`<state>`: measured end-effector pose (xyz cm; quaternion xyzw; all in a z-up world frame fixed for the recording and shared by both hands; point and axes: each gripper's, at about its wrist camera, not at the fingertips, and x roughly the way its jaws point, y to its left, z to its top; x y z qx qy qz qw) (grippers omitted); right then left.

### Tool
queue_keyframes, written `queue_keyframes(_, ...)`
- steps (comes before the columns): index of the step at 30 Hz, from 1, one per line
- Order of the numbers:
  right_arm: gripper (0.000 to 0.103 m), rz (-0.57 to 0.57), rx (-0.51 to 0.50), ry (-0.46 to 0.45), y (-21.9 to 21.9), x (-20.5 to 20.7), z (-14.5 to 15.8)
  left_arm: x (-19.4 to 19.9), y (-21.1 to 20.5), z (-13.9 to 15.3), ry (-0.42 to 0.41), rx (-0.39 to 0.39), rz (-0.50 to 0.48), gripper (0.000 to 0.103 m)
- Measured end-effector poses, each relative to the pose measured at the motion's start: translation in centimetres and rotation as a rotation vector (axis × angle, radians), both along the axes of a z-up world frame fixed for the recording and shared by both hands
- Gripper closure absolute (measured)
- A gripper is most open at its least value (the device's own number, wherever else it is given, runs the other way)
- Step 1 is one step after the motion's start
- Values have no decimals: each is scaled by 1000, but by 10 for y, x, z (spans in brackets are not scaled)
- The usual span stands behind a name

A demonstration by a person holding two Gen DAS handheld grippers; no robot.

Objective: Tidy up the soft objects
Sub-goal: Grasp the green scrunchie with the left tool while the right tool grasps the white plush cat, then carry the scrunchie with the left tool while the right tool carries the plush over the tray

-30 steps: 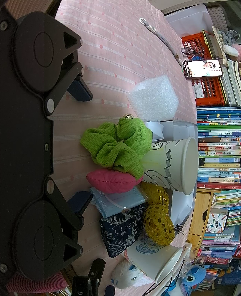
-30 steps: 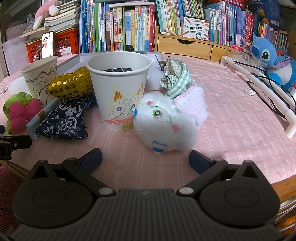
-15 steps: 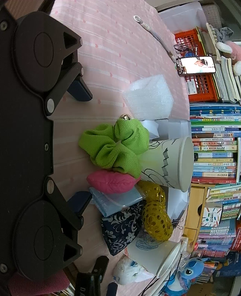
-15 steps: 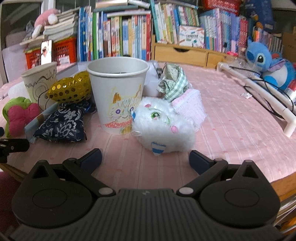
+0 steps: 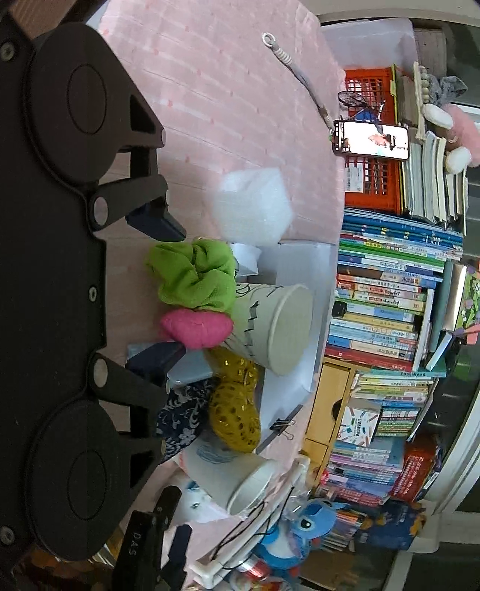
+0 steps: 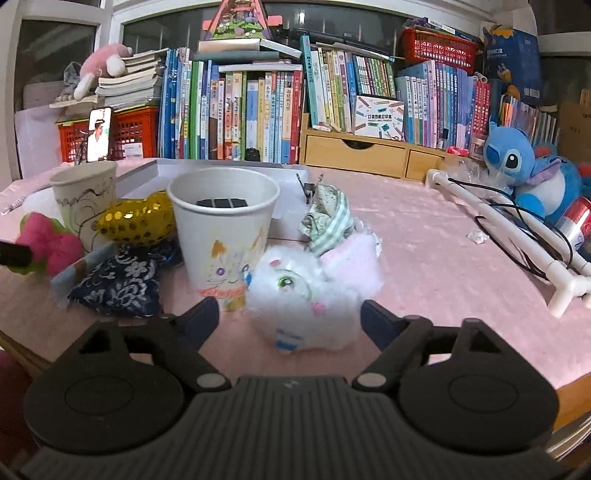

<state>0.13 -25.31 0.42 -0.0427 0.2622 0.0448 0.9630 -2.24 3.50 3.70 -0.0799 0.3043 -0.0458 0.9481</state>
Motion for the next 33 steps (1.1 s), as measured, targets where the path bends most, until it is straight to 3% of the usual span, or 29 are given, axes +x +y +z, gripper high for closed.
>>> queue_keyframes(2, 20, -5, -3, 0, 0, 2, 0, 2, 1, 0, 2, -14, 0, 44)
queue_keyframes(4, 23, -5, -8, 2, 1, 6, -1, 5, -2, -4, -3, -11, -4, 30)
queue_keyframes(9, 26, -15, -8, 13, 1, 19, -8, 19, -13, -15, 6, 0, -25, 18)
queue_keyframes(14, 30, -6, -15, 23, 0, 27, -14, 31, -24, -28, 18, 14, -17, 29)
queue_keyframes(19, 36, 13, -18, 22, 0, 21, -11, 29, -22, -25, 19, -23, -23, 55)
queue_keyframes(33, 37, 47, 19, -48, -13, -7, 30, 5, -5, 10, -24, -41, -43, 59)
